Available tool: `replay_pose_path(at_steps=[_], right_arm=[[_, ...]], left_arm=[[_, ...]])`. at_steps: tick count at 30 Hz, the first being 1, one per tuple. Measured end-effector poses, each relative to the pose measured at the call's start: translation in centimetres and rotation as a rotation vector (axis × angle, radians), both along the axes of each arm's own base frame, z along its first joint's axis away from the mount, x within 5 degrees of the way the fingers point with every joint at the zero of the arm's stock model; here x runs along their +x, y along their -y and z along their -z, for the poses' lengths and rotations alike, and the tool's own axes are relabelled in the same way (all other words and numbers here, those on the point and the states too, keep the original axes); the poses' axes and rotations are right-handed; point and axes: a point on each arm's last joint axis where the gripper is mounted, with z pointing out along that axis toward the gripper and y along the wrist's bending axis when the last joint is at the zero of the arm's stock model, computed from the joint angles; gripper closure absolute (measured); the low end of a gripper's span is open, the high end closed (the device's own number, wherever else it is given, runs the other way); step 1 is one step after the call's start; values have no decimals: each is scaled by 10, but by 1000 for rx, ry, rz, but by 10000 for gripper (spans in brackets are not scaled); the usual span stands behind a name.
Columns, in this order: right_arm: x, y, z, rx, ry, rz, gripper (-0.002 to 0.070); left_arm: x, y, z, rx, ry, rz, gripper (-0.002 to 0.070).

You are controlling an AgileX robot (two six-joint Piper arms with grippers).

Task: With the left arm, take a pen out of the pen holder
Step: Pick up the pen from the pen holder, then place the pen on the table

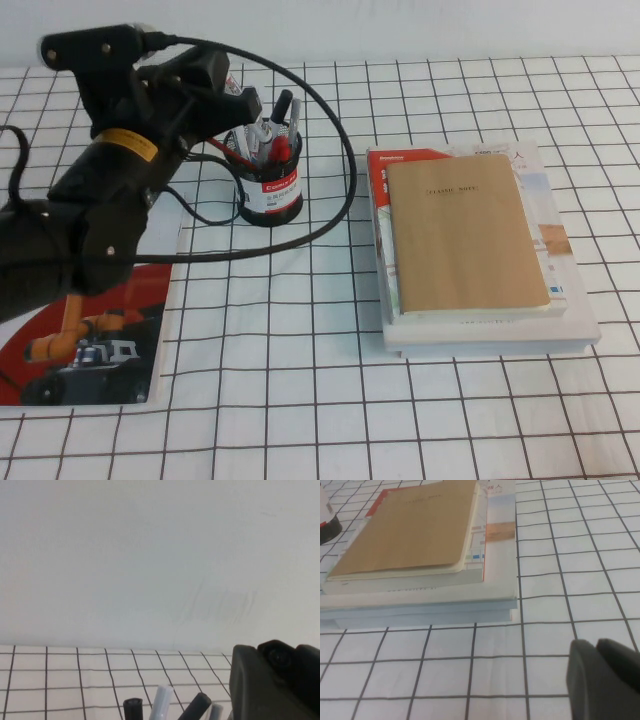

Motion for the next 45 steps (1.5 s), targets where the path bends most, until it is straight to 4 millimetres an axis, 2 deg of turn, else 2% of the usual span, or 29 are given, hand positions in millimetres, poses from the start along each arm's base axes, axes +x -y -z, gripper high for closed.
replay_pose_path(at_steps=[6,13,18,22,24,32,36,45], right_arm=[[0,0,0,0,0,0,691],[0,0,0,0,0,0,691],[0,0,0,0,0,0,691],[0,0,0,0,0,0,691],[0,0,0,0,0,0,692],[0,0,0,0,0,0,691],[0,0,0,0,0,0,691],[0,0,0,0,0,0,691]], left_arm=[[-11,0,-36,135,-109,65,557],[-17,6,-70,290,-363,174,559],[-13,13,-74,432,-628,247,559],[-1,19,-70,513,-786,279,559],[6,23,-61,550,-867,291,559],[29,31,-7,643,-1093,298,559],[42,27,11,647,-1120,272,559],[65,10,37,622,-1140,210,559]])
